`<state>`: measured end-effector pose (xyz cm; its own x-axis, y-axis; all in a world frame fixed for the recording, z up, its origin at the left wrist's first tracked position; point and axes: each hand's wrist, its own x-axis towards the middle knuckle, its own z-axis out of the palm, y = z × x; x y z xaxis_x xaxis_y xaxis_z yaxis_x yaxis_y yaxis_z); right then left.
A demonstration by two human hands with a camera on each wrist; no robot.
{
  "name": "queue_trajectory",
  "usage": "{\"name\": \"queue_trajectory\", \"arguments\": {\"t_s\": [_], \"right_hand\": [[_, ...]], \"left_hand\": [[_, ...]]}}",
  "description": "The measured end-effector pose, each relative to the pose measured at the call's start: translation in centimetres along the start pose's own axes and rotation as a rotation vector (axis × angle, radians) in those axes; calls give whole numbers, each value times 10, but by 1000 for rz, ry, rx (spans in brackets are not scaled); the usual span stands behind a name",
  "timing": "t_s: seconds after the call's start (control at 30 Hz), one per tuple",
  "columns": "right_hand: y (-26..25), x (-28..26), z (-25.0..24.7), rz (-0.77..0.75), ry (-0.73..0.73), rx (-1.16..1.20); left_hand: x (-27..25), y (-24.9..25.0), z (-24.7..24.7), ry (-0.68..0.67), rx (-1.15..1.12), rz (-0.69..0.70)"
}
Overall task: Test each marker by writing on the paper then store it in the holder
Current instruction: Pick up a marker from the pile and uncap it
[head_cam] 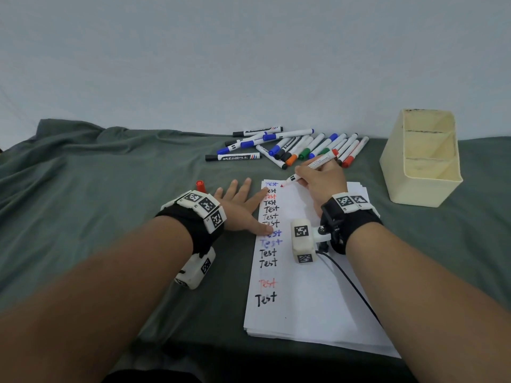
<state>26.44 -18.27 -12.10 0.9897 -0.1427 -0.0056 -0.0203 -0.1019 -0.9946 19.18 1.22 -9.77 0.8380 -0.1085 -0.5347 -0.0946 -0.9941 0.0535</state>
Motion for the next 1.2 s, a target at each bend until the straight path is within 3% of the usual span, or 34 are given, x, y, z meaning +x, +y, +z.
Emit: {"name": "queue_trajectory", "arguments": {"t_s": [0.83, 1.2], "right_hand": [[-3, -3, -6, -28, -8, -32], [0, -5, -4, -19, 58, 44]], "left_hand": [[0, 3, -1, -9, 3, -11], [1, 2, -1, -14, -16, -9]]}}
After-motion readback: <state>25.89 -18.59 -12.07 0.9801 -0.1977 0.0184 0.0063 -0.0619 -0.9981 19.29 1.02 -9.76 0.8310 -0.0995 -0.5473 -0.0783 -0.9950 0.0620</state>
